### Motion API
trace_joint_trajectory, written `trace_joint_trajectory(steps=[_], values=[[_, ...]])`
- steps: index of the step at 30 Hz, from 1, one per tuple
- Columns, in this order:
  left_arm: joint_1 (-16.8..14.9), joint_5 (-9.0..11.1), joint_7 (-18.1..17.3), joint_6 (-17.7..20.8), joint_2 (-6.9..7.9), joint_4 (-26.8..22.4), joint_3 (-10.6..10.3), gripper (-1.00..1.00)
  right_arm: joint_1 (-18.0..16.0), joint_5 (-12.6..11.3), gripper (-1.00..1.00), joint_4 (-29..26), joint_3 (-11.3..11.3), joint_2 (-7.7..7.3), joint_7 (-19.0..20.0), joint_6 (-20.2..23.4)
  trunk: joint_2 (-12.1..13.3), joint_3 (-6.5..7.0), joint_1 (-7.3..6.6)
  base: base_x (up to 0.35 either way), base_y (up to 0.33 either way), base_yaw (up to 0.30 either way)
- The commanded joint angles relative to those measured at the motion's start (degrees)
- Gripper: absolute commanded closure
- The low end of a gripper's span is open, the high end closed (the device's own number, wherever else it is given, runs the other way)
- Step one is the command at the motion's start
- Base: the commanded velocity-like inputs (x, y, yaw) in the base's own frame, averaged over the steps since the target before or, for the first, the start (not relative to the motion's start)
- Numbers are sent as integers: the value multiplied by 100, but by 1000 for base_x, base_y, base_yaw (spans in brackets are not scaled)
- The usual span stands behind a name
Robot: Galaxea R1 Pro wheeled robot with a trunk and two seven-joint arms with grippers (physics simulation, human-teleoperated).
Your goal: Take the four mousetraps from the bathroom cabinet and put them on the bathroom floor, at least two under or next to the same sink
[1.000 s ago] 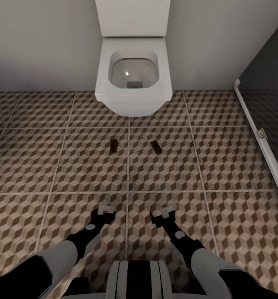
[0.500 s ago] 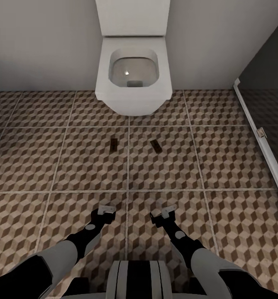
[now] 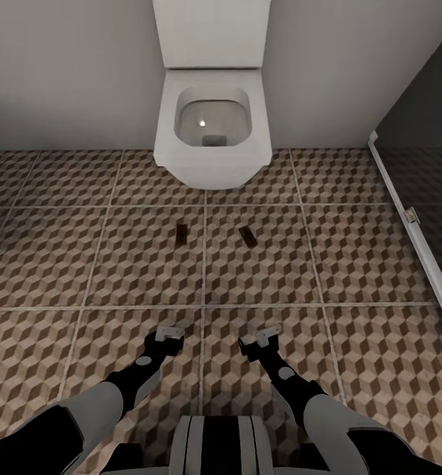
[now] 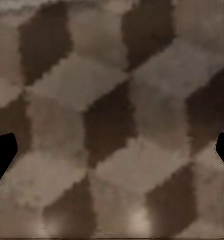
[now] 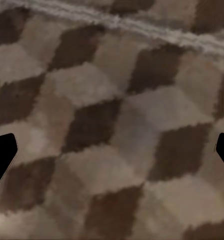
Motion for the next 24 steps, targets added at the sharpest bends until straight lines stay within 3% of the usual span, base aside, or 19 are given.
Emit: trace_joint_trajectory(steps=[1, 24], values=[[-3, 26, 32, -17, 0, 1, -49, -100, -2, 31, -100, 4, -24, 1, 2, -20, 41, 16, -23, 0, 0, 0], [-4, 26, 38, -16, 0, 1, -49, -100, -2, 32, -100, -23, -16, 8, 12, -65, 963, 429, -528, 0, 0, 0]])
